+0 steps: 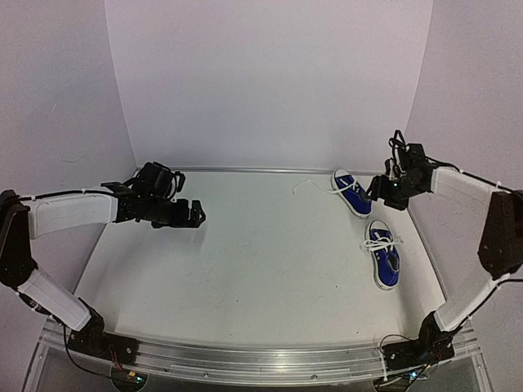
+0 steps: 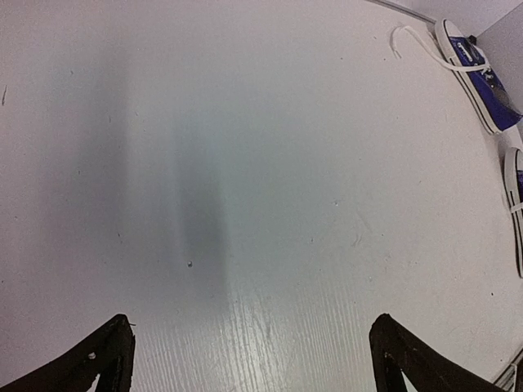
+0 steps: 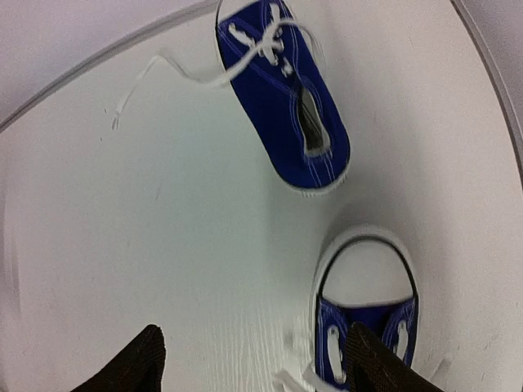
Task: Tie the shoes
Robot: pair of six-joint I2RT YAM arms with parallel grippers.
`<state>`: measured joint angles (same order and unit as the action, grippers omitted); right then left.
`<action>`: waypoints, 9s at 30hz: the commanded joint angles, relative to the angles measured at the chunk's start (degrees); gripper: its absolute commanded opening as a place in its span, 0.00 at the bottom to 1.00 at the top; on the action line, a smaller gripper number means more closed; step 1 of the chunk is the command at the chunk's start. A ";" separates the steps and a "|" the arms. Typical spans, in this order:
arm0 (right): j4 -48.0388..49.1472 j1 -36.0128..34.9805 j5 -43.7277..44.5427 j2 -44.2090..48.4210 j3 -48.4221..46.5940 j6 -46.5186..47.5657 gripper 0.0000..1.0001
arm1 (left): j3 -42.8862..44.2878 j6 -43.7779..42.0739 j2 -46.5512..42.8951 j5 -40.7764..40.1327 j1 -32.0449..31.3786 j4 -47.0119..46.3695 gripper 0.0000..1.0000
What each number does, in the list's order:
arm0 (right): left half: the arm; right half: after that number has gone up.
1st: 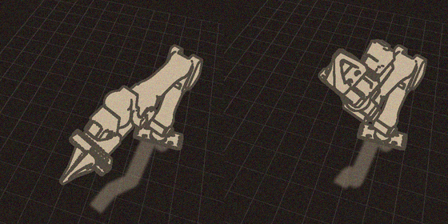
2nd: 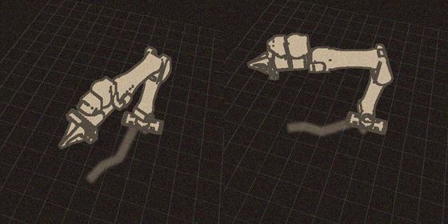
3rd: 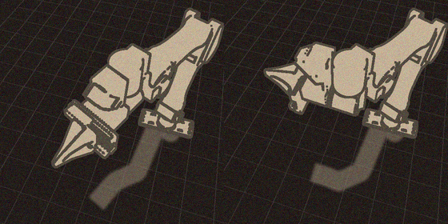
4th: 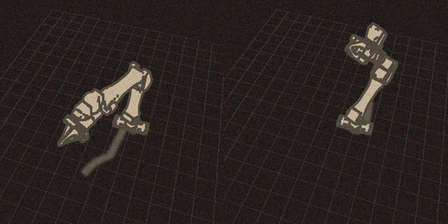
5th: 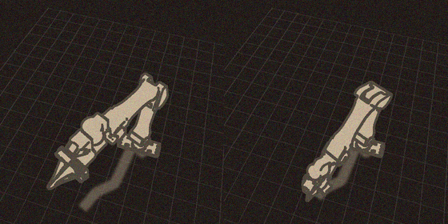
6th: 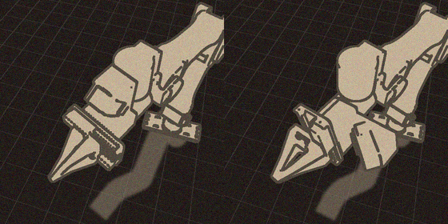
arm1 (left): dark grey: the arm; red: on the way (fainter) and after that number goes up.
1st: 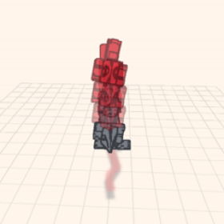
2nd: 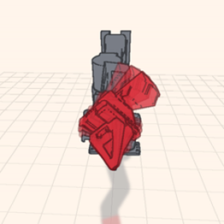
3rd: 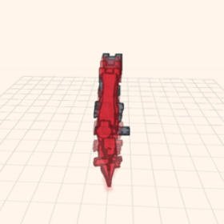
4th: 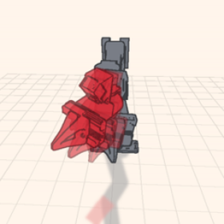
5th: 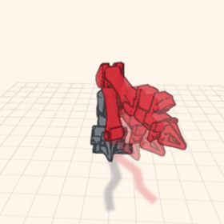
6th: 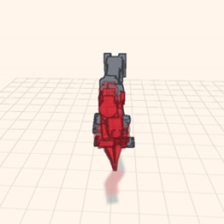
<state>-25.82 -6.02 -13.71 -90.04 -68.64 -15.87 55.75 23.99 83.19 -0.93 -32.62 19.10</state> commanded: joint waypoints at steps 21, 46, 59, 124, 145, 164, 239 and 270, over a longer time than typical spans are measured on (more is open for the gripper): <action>-1.19 0.16 12.87 -42.14 -39.03 8.35 0.55 | -4.15 2.77 -8.60 2.30 0.12 -2.05 1.00; 9.21 -26.47 6.72 -9.57 -10.21 -15.44 0.00 | -0.95 -2.35 -9.04 0.73 0.08 -1.42 1.00; 19.32 -51.72 26.31 0.62 9.99 -34.84 0.00 | -5.49 -6.90 -6.58 7.44 0.18 -5.55 0.99; 23.67 -54.55 28.50 -5.63 12.66 -40.94 0.00 | 9.29 -18.90 15.38 4.45 -8.18 -0.48 0.00; 25.29 -62.18 22.67 -15.93 3.33 -47.31 0.32 | -3.35 -7.29 -14.53 -2.49 -5.34 8.76 0.00; 12.77 -40.92 18.87 -9.71 0.66 -13.31 0.59 | -4.13 -8.32 -10.88 4.07 -5.35 4.75 0.00; 18.70 -27.67 0.91 -4.01 -14.23 -9.73 0.00 | 35.02 -20.93 2.70 39.16 -13.33 -1.03 0.00; 19.23 -16.43 -9.90 -6.28 -1.34 -15.37 0.37 | 70.36 -21.87 41.07 43.98 -20.82 2.43 0.00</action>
<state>-7.81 -23.35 -19.55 -97.75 -70.41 -30.94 123.31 1.66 119.97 44.90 -54.65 20.52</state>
